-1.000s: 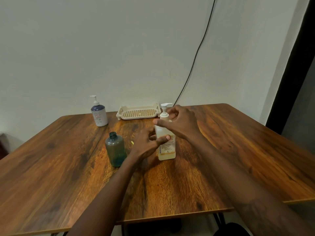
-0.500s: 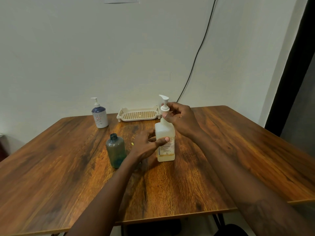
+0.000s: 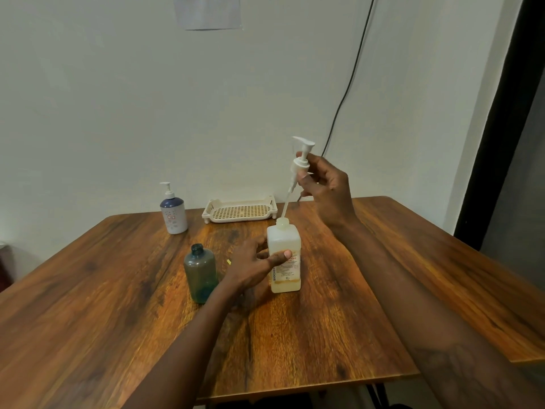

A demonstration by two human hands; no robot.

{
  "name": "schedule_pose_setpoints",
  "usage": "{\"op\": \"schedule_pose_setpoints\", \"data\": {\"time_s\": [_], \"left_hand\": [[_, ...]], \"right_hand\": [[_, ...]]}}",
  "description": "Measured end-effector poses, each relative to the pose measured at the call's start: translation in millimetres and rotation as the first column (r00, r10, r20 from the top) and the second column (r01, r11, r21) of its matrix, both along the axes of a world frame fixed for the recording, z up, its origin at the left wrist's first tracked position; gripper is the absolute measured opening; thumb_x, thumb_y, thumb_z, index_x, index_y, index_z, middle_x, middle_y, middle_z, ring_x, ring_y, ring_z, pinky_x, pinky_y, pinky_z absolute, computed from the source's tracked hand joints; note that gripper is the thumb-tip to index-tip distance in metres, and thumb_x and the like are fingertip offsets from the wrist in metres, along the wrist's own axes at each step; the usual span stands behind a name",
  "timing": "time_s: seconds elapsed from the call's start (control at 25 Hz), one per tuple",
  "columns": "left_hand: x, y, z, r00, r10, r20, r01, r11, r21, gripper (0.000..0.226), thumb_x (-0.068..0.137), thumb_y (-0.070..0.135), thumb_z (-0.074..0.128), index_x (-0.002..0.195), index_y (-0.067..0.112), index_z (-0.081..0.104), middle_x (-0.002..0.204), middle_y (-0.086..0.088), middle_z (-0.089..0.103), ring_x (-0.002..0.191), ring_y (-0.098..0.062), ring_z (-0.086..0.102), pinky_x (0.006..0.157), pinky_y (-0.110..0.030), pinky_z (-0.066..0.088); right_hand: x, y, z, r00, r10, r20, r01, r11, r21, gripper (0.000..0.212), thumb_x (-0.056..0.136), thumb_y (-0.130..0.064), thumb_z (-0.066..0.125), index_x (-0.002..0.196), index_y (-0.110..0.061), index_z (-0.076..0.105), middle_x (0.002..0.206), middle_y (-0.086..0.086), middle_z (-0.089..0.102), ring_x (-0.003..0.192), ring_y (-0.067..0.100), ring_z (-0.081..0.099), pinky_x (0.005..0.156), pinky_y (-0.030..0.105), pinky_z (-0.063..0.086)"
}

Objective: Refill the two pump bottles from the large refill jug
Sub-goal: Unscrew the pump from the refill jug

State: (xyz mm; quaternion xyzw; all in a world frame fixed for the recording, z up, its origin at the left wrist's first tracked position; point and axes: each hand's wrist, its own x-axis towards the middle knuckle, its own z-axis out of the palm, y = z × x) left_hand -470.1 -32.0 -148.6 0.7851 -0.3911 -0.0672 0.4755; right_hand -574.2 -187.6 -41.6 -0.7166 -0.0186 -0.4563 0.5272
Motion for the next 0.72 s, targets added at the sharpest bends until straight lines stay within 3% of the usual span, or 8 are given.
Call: {"op": "schedule_pose_setpoints", "data": {"time_s": [0.12, 0.24, 0.32, 0.4, 0.48, 0.56, 0.64, 0.72], "left_hand": [[-1, 0, 1, 1.0, 0.004, 0.008, -0.004, 1.0, 0.007, 0.062, 0.091, 0.045, 0.074, 0.145, 0.021, 0.055, 0.142, -0.003, 0.064, 0.132, -0.027, 0.06, 0.105, -0.049, 0.054], [-1, 0, 0, 1.0, 0.007, 0.007, -0.007, 1.0, 0.018, 0.061, 0.091, 0.046, 0.073, 0.145, 0.021, 0.056, 0.142, -0.001, 0.065, 0.132, -0.025, 0.06, 0.104, -0.043, 0.052], [-2, -1, -1, 1.0, 0.014, 0.004, -0.014, 1.0, 0.024, 0.063, 0.091, 0.048, 0.072, 0.145, 0.021, 0.055, 0.142, -0.001, 0.064, 0.132, -0.025, 0.06, 0.101, -0.037, 0.05], [-3, -1, -2, 1.0, 0.019, 0.008, -0.019, 0.999, 0.03, 0.065, 0.092, 0.049, 0.071, 0.147, 0.02, 0.053, 0.145, -0.002, 0.063, 0.132, -0.025, 0.06, 0.101, -0.037, 0.05], [-4, -1, -4, 0.999, 0.028, 0.017, -0.029, 0.999, 0.032, 0.067, 0.091, 0.051, 0.071, 0.148, 0.021, 0.052, 0.145, -0.002, 0.062, 0.132, -0.025, 0.06, 0.104, -0.041, 0.051], [-5, -1, -7, 0.999, 0.047, 0.023, -0.048, 0.999, 0.023, 0.069, 0.09, 0.053, 0.071, 0.148, 0.022, 0.051, 0.143, -0.001, 0.064, 0.13, -0.023, 0.062, 0.101, -0.038, 0.052], [-8, 1, -12, 0.997, 0.073, 0.029, -0.073, 0.997, -0.01, 0.075, 0.088, 0.053, 0.073, 0.151, 0.022, 0.049, 0.143, 0.0, 0.063, 0.13, -0.021, 0.061, 0.099, -0.037, 0.054], [-10, 2, -17, 0.994, 0.102, 0.031, -0.101, 0.994, -0.052, 0.08, 0.085, 0.052, 0.077, 0.153, 0.023, 0.046, 0.146, 0.0, 0.062, 0.131, -0.02, 0.061, 0.099, -0.04, 0.055]], "right_hand": [[-6, -4, 10, 0.997, 0.001, 0.081, -0.005, 0.999, 0.046, 0.029, 0.101, -0.016, 0.063, 0.129, -0.026, 0.065, 0.115, 0.003, 0.072, 0.104, 0.028, 0.066, 0.077, 0.038, 0.061], [-11, -5, 15, 0.989, -0.04, 0.144, 0.034, 0.998, 0.049, 0.027, 0.101, -0.019, 0.063, 0.126, -0.031, 0.065, 0.11, -0.006, 0.072, 0.103, 0.023, 0.067, 0.079, 0.038, 0.061], [-13, -9, 13, 0.984, -0.084, 0.155, 0.081, 0.996, 0.026, 0.027, 0.099, -0.02, 0.066, 0.124, -0.032, 0.066, 0.109, -0.01, 0.072, 0.104, 0.018, 0.067, 0.084, 0.04, 0.062], [-17, -16, 5, 0.985, -0.123, 0.122, 0.129, 0.991, -0.043, 0.031, 0.097, -0.02, 0.069, 0.127, -0.028, 0.067, 0.112, -0.008, 0.071, 0.104, 0.012, 0.067, 0.084, 0.033, 0.061], [-21, -25, -11, 0.99, -0.138, 0.032, 0.141, 0.977, -0.162, 0.038, 0.095, -0.012, 0.07, 0.13, -0.027, 0.067, 0.12, -0.01, 0.07, 0.108, 0.01, 0.065, 0.084, 0.028, 0.059], [-24, -38, -35, 0.982, -0.141, -0.126, 0.103, 0.959, -0.265, 0.041, 0.092, -0.005, 0.072, 0.128, -0.026, 0.069, 0.125, -0.01, 0.069, 0.108, 0.007, 0.066, 0.088, 0.033, 0.061], [-28, -50, -62, 0.941, -0.186, -0.284, 0.07, 0.924, -0.376, 0.039, 0.091, -0.006, 0.074, 0.124, -0.026, 0.071, 0.123, -0.008, 0.07, 0.104, 0.002, 0.064, 0.09, 0.037, 0.061], [-34, -56, -86, 0.882, -0.228, -0.411, 0.013, 0.886, -0.464, 0.038, 0.092, -0.005, 0.072, 0.121, -0.028, 0.071, 0.118, -0.011, 0.069, 0.103, 0.002, 0.062, 0.09, 0.031, 0.059]]}}
